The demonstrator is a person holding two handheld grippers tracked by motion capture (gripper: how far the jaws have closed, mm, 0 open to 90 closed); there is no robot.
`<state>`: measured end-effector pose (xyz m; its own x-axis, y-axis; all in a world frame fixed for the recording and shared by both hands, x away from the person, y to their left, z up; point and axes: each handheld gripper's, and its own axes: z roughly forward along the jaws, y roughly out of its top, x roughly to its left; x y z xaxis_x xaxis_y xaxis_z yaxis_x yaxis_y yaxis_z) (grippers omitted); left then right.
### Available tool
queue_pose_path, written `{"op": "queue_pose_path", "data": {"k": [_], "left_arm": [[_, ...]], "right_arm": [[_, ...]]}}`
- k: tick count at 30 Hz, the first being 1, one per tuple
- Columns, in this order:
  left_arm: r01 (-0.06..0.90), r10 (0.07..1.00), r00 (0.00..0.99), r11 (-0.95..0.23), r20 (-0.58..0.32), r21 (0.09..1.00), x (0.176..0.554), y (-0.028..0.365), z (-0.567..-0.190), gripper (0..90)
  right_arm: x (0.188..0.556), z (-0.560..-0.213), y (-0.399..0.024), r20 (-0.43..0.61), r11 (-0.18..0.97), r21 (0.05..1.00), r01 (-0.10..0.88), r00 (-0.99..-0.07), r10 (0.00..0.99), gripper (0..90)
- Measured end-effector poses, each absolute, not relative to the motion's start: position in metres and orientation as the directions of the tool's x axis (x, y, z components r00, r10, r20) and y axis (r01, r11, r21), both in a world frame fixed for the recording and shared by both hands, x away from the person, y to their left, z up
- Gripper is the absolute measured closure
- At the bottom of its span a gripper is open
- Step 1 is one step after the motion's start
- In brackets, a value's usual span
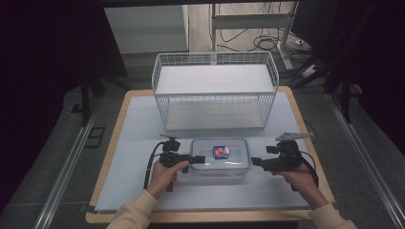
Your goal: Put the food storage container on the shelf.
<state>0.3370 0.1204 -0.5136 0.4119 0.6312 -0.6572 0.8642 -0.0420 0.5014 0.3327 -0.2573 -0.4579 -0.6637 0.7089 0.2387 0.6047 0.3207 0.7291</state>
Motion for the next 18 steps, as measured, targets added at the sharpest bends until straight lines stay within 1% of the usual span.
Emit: {"op": "queue_pose_path", "data": {"k": [7,18], "left_arm": [[0.865,0.626,0.407,-0.03,-0.666,0.501,0.337,0.121,-0.515,24.0],[0.865,0.625,0.407,-0.03,-0.666,0.501,0.337,0.121,-0.515,24.3]], "right_arm": [[0.354,-0.466,-0.237,0.342,0.284,0.675,0.681,-0.63,0.697,12.2],[0.373,-0.48,-0.226,0.434,0.261,0.614,0.745,-0.595,0.677,11.1]]}}
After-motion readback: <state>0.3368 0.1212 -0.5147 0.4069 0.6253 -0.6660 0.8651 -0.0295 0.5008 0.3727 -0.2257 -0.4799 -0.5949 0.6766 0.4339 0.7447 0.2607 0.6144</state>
